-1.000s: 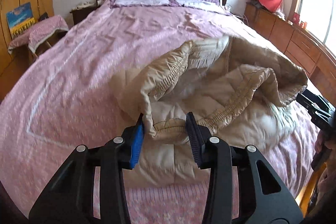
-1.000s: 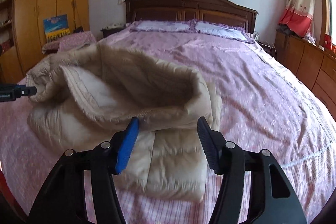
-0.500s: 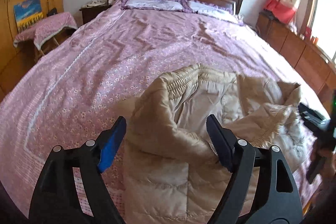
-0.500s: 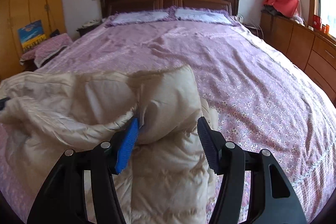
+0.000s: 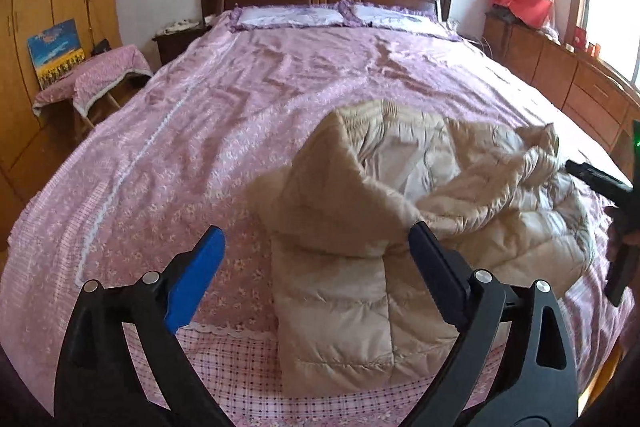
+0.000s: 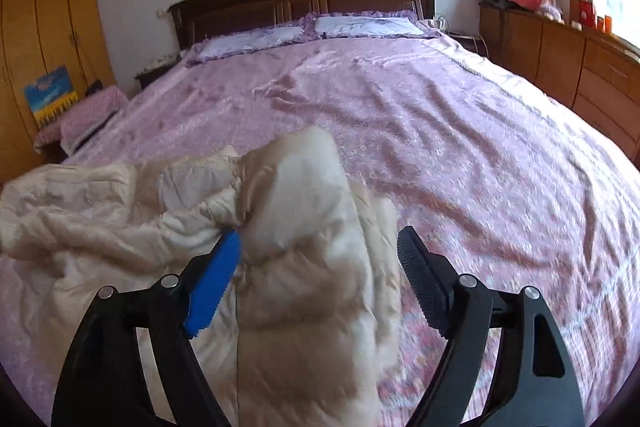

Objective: Fold large clothes
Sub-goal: 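Move both tools to the folded bundle's open edge, then close both tools on the bundle edge and lift it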

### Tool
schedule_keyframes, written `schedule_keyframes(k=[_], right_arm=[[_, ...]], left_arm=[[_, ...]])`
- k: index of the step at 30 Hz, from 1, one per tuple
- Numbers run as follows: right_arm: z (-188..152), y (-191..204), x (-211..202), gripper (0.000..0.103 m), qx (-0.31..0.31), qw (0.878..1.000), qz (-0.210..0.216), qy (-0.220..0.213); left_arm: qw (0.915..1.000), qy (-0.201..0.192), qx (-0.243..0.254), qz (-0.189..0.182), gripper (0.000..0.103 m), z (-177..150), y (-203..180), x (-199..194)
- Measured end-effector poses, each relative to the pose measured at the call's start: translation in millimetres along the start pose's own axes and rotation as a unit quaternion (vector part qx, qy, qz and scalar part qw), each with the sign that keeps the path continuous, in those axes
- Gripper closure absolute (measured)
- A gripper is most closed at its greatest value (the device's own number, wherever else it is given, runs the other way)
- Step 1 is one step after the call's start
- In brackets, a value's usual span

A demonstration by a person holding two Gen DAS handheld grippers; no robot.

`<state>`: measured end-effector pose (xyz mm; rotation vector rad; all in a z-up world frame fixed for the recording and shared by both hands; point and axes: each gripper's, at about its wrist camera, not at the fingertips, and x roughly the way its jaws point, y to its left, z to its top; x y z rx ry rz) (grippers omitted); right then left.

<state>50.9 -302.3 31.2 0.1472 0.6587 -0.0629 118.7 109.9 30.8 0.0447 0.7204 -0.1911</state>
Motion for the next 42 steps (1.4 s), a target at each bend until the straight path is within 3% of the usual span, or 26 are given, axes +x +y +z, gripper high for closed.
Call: schedule_keyframes(k=[4, 7, 12, 14, 18, 20, 22, 24, 27, 30, 35, 42], right_arm=[[-3.6, -3.4, 1.5, 0.024, -0.027, 1.000, -0.005, 0.013], [-5.6, -2.1, 12.2, 0.024, -0.037, 0.999, 0.004, 0.026], [-12.2, 3.5, 29.0, 0.025, -0.040, 0.998, 0.021, 0.048], [-14.8, 6.6, 34.7, 0.029, -0.033, 0.998, 0.027, 0.054], [-16.8, 6.9, 34.9, 0.049, -0.025, 0.998, 0.028, 0.050], [-15.9, 6.5, 29.9, 0.062, -0.027, 0.998, 0.030, 0.045], [-11.8, 9.1, 21.7, 0.082, -0.035, 0.998, 0.032, 0.030], [-5.0, 10.8, 11.2, 0.089, -0.036, 0.999, 0.034, 0.009], [11.1, 17.7, 0.7, 0.091, -0.039, 0.998, 0.033, -0.025], [27.1, 24.1, 8.5, 0.091, -0.044, 0.998, 0.022, -0.033], [44.4, 25.7, 56.8, 0.091, -0.021, 1.000, -0.009, 0.004], [33.4, 25.9, 120.5, 0.077, -0.037, 0.996, -0.052, 0.066]], left_arm=[[0.9997, 0.013, -0.008, -0.017, 0.010, -2.1, 2.3, 15.2], [0.9985, 0.001, -0.025, -0.049, 0.010, -4.4, 3.9, 10.8], [0.9998, 0.012, 0.017, -0.004, 0.010, -1.9, -4.7, 26.1], [0.9996, 0.021, 0.021, 0.001, 0.010, 2.6, -2.2, 43.5], [0.9997, 0.024, -0.002, -0.008, 0.010, 9.5, 7.8, 73.5], [0.9991, 0.024, -0.012, -0.033, 0.033, 11.9, 7.6, 80.7], [0.9981, 0.035, -0.017, -0.049, 0.080, 15.9, 4.2, 85.4], [0.9981, 0.025, -0.019, -0.053, 0.092, 22.3, 2.9, 82.1], [0.9989, 0.001, -0.023, -0.041, 0.094, 43.3, 5.8, 77.7], [0.9997, 0.005, -0.015, -0.016, 0.094, 60.0, 4.0, 92.0], [0.9986, 0.038, -0.029, 0.020, 0.094, 75.9, 6.0, 135.0], [0.9933, 0.093, -0.046, 0.052, 0.088, 70.5, 8.4, 200.5]])
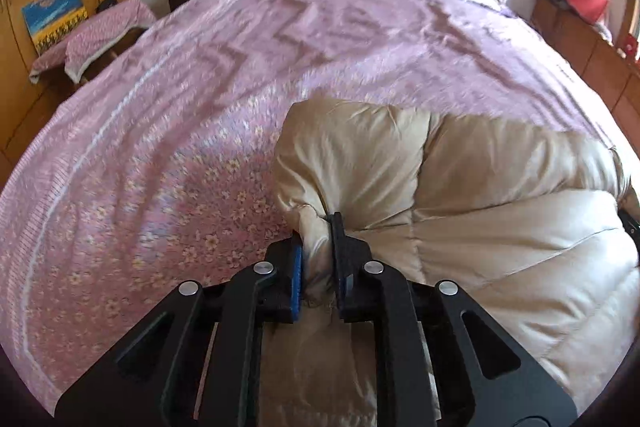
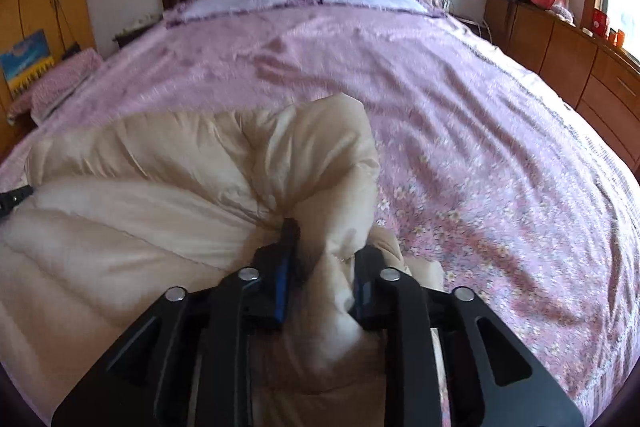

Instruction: Fold large clothes

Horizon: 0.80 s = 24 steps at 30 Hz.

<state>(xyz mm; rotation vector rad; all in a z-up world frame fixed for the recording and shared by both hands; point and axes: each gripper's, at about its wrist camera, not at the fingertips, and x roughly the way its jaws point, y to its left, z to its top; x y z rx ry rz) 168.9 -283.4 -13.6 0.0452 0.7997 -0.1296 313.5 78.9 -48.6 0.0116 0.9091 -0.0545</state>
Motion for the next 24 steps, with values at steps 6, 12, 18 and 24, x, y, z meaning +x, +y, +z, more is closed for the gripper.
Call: schedule_keyframes(k=[6, 12, 18, 24], right_arm=[[-3.1, 4.6, 24.1, 0.072, 0.002, 1.000, -0.001, 0.013], [-6.7, -1.8, 23.1, 0.069, 0.015, 1.000, 0.019, 0.007], [-3.8, -29.1, -6.7, 0.050, 0.069, 0.994, 0.088, 0.001], [-14.6, -45.9, -53.2, 0.015, 0.066, 0.993, 0.093, -0.029]], left_arm=[[0.9995, 0.013, -0.028, -0.010, 0.082, -4.8, 5.7, 23.9], [0.9990, 0.016, -0.037, -0.018, 0.080, -6.5, 10.4, 18.7], [0.9980, -0.006, -0.055, -0.032, 0.030, -16.4, 33.8, -25.5], [0.9981, -0.010, -0.048, -0.037, 0.026, -40.2, 58.0, -58.5]])
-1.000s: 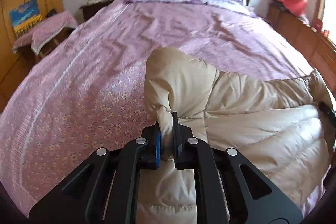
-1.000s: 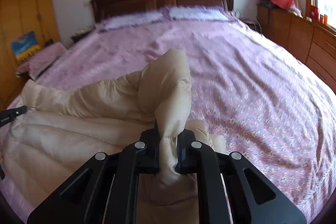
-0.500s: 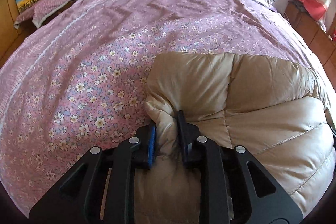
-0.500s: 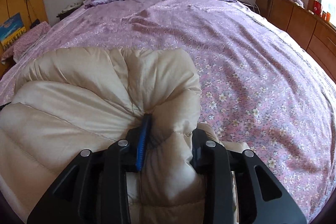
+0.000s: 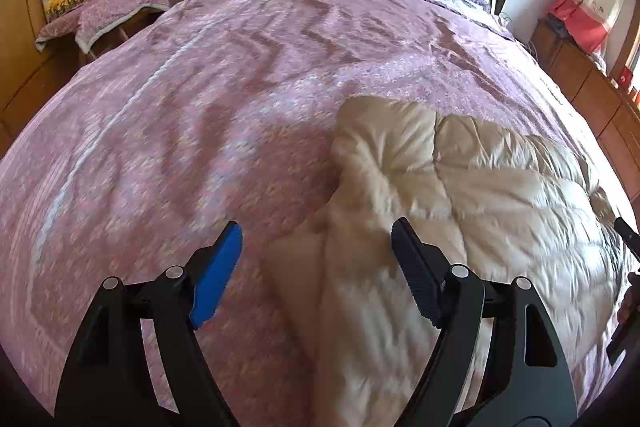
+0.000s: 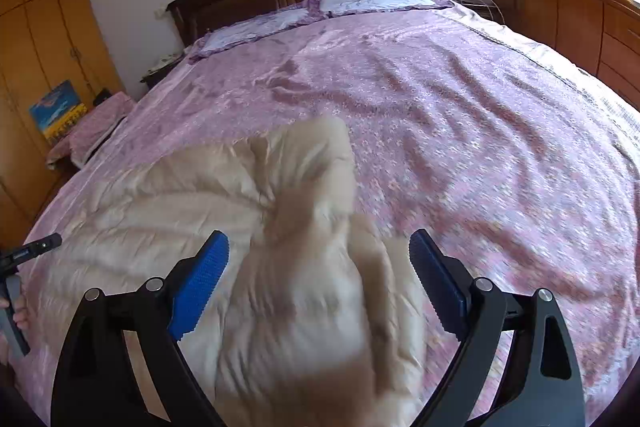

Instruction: Fold large clothes

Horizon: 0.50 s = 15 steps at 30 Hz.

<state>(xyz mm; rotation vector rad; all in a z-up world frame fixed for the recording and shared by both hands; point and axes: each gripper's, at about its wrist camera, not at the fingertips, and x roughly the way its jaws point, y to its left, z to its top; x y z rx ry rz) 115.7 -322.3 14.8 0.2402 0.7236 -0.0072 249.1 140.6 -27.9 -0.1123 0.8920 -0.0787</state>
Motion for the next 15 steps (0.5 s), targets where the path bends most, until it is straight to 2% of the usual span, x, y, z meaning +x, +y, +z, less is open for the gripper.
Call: schedule_keyframes(k=[6, 10, 13, 15], right_arm=[[-25.0, -17.7, -29.7, 0.015, 0.016, 1.000, -0.003, 0.020], [-51.8, -26.2, -36.1, 0.015, 0.050, 0.998, 0.017, 0.043], [-64.4, -27.7, -28.5, 0.015, 0.081, 0.994, 0.045, 0.063], [-67.6, -26.6, -22.2, 0.015, 0.093, 0.992, 0.053, 0.070]], left_arm=[[0.9997, 0.010, -0.023, -0.008, 0.020, -33.6, 20.5, -25.7], [0.9983, 0.022, -0.041, -0.034, 0.018, -56.3, 22.9, -34.3], [0.9939, 0.041, -0.066, -0.078, 0.018, -71.0, 19.5, -30.1], [0.9865, 0.055, -0.093, -0.123, 0.018, -79.3, 16.4, -21.1]])
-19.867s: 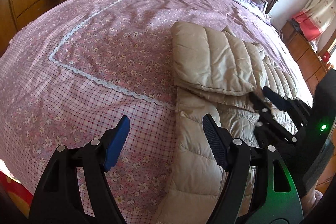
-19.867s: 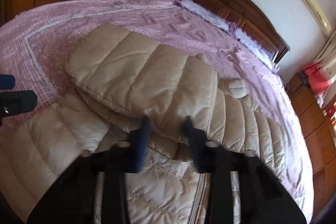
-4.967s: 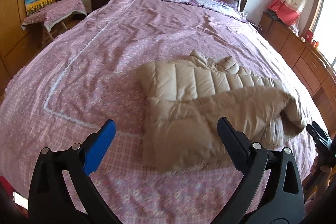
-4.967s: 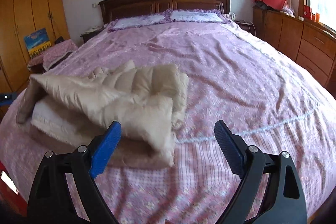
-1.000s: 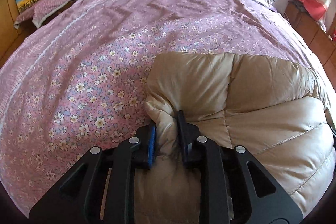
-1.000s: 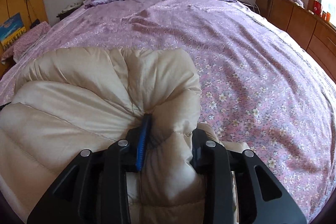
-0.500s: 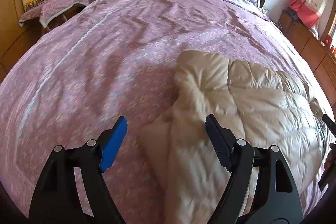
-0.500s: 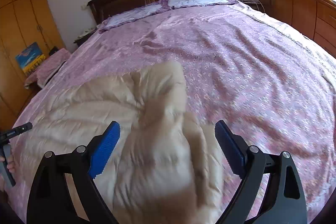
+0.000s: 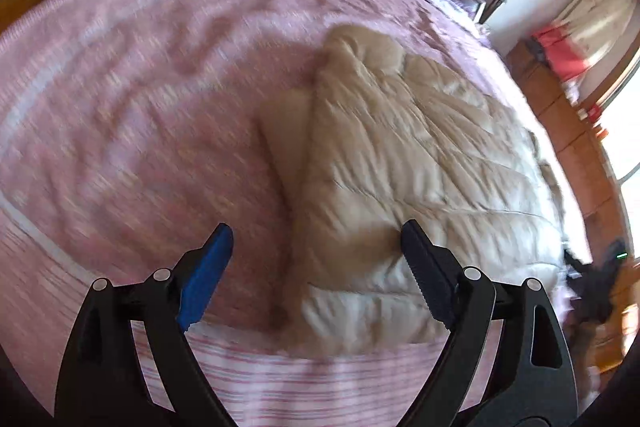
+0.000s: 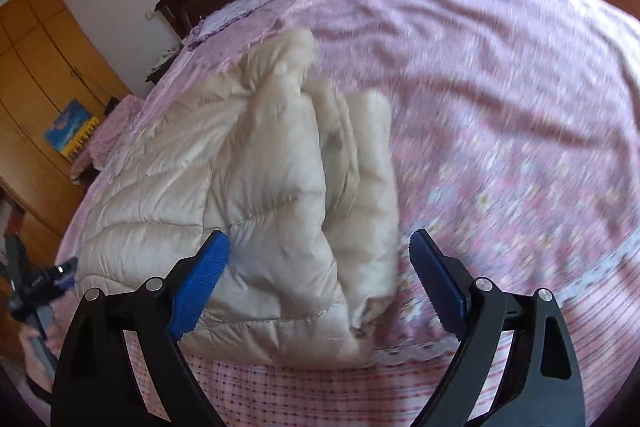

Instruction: Fold large clothes

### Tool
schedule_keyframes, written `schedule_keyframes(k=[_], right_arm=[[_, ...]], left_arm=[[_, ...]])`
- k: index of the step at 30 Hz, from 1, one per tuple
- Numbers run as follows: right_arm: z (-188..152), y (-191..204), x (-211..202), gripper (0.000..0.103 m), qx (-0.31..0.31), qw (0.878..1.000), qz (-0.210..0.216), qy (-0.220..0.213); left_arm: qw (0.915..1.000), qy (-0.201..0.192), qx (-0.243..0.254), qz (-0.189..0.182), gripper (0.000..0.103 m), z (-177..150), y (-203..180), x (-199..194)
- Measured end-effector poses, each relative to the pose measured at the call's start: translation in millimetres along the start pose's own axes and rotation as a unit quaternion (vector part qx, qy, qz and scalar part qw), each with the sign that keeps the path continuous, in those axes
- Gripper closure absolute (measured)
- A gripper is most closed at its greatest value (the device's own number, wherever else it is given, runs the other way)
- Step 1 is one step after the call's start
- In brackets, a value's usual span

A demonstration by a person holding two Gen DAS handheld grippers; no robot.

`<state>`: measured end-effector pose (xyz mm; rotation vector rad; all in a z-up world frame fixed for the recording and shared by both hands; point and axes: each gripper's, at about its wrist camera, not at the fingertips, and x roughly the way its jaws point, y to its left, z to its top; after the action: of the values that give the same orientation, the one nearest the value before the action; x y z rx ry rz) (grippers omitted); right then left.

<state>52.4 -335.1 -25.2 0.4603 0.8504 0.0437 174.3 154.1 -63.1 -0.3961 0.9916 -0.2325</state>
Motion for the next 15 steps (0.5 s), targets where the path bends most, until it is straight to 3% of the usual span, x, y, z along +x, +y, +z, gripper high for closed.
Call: schedule_keyframes(k=[3, 5, 8, 10, 12, 15], right_arm=[[-2.5, -0.3, 10.8, 0.015, 0.027, 0.999, 0.032, 0.016], [-4.1, -0.2, 14.8, 0.014, 0.040, 0.998, 0.040, 0.018], [-5.2, -1.6, 16.7, 0.019, 0.056, 0.996, 0.059, 0.021], [-5.7, -3.0, 13.1, 0.041, 0.063, 0.995, 0.077, 0.022], [-6.8, -5.4, 6.3, 0.055, 0.068, 0.993, 0.091, 0.018], [-5.6, -7.0, -11.7, 0.073, 0.078, 0.991, 0.111, 0.003]], left_arm=[[0.9961, 0.020, -0.044, -0.074, 0.018, -9.0, -0.7, 17.4], [0.9969, 0.018, -0.039, -0.067, 0.018, -12.4, -5.8, 22.4], [0.9974, 0.022, -0.032, -0.060, 0.034, -15.2, -15.0, 26.3], [0.9980, 0.022, -0.023, -0.055, 0.058, -14.8, -19.7, 22.3], [0.9974, 0.018, -0.026, -0.065, 0.072, -14.5, -21.5, 14.7], [0.9955, 0.011, -0.039, -0.085, 0.080, -11.8, -22.5, -1.4]])
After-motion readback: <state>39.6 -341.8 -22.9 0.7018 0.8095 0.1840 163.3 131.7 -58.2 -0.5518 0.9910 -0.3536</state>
